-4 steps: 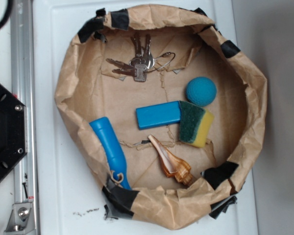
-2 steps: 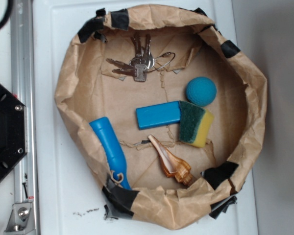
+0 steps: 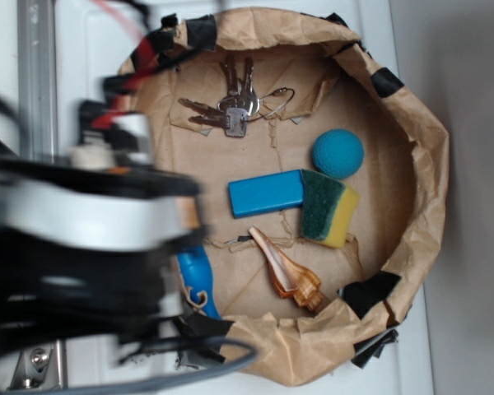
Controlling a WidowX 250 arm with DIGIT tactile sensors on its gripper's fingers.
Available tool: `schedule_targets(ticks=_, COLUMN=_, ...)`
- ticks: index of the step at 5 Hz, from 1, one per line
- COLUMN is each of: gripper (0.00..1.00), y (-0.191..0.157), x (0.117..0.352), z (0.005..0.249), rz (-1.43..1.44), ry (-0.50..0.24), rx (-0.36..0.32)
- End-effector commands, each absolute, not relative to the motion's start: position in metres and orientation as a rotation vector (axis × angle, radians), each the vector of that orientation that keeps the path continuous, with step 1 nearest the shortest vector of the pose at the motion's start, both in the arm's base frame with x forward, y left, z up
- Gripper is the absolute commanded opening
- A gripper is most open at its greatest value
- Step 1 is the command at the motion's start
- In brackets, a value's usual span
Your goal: Grab the blue ball.
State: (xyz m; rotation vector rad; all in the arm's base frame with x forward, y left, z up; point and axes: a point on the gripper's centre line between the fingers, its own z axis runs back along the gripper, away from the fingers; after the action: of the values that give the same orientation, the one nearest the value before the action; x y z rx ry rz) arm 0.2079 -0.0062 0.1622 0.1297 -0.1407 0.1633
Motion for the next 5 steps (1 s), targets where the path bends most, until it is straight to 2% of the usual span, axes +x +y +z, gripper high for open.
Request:
schedule_targets(ticks=1, gripper=1.0, y=0.044, x=0.237, z=0.126, rz=0.656, ry=-0.208, rx=0.051)
schedule_targets(ticks=4, gripper=1.0, y=0.044, x=0.237, z=0.126, rz=0.656, ry=-0.208, rx=0.051)
schedule_targets(ticks=5, gripper=1.0, y=0.061, x=0.274, z=0.099, rz=0.791, ry=-0.283, rx=0.058)
